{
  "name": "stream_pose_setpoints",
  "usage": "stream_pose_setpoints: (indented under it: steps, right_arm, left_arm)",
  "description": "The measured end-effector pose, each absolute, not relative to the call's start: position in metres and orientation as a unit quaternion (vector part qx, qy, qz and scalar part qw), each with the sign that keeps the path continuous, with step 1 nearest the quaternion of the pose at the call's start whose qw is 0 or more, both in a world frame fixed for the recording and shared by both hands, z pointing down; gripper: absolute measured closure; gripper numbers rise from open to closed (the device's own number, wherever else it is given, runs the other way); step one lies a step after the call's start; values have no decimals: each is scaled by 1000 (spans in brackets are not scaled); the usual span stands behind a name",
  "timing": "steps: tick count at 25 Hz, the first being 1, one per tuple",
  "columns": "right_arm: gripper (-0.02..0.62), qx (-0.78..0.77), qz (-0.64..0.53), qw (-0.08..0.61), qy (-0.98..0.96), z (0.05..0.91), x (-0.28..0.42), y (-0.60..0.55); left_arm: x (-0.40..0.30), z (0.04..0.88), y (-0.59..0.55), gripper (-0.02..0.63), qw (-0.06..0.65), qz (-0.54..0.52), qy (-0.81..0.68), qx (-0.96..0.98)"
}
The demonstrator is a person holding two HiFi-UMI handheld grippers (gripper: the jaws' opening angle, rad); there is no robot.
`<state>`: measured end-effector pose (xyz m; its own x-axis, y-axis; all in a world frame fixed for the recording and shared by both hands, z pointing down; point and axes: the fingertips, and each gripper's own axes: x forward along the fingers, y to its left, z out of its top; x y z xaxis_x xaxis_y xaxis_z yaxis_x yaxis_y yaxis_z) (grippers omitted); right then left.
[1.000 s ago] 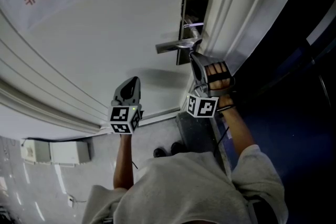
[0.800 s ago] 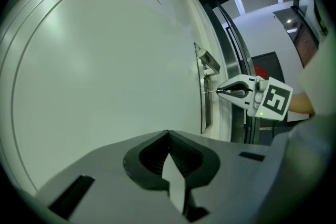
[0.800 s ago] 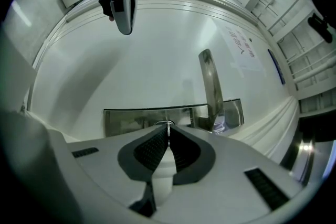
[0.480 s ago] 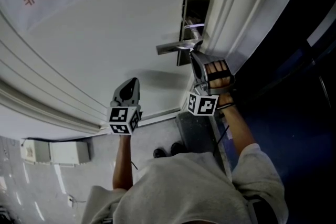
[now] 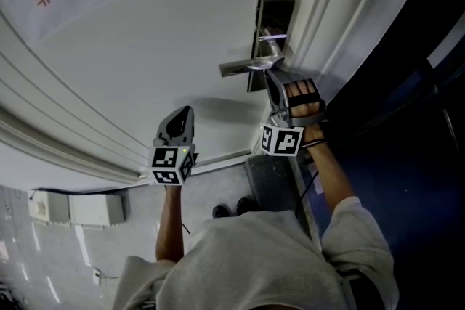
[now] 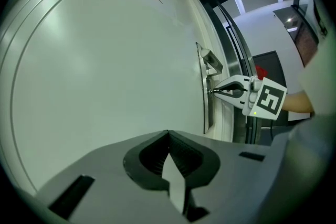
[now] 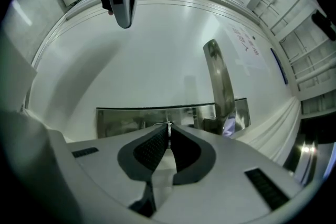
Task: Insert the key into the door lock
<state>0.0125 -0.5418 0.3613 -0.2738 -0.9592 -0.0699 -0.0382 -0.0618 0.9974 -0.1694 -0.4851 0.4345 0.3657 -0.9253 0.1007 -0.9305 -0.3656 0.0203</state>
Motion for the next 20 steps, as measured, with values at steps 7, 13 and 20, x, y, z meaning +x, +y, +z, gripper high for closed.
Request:
stream_pose_setpoints:
  steps: [7,13,20]
  right_arm:
    - [558,438,-556,417,-571,367,12,-542]
    - [380,410,-534,447,-589,386,11,-541]
    - [382,422,-546,430,-582,379,11,-533]
  left_arm:
    - [-165,440,-481,589,41,42,-559,827]
    - [-167,438,-475,589,39,43,-562,825]
    - [-165,437,-470,589,38,44,-560,826]
